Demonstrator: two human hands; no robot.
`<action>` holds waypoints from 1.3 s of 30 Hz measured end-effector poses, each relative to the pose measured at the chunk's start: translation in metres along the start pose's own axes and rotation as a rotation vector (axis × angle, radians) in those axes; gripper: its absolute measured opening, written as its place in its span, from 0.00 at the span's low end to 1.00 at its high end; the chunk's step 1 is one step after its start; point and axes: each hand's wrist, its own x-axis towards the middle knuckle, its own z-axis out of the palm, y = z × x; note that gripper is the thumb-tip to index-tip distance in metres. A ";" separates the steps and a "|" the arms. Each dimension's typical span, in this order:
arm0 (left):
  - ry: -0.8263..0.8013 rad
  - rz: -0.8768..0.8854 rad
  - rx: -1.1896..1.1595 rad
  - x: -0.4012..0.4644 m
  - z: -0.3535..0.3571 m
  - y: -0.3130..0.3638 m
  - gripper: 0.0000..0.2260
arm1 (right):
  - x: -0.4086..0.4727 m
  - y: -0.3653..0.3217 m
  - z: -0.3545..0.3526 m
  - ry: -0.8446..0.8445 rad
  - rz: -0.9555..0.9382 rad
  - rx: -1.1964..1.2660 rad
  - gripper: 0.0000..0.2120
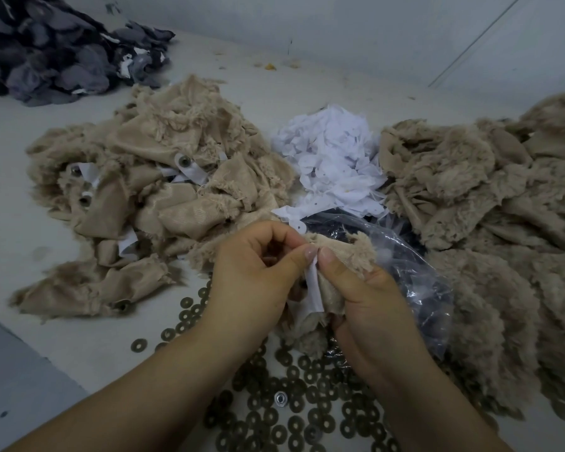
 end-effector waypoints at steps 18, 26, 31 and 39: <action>0.104 -0.066 -0.048 0.006 -0.015 -0.007 0.14 | 0.012 -0.046 -0.047 0.232 -0.114 -1.724 0.11; 0.130 -0.068 -0.060 0.007 -0.013 -0.011 0.15 | 0.027 -0.026 -0.052 -0.036 -0.239 -1.800 0.16; 0.114 -0.074 -0.045 0.005 -0.011 -0.013 0.13 | 0.026 -0.015 -0.047 0.024 -0.347 -1.720 0.11; 0.078 -0.086 -0.022 0.004 -0.007 -0.019 0.10 | 0.023 -0.015 -0.041 0.034 -0.305 -1.699 0.02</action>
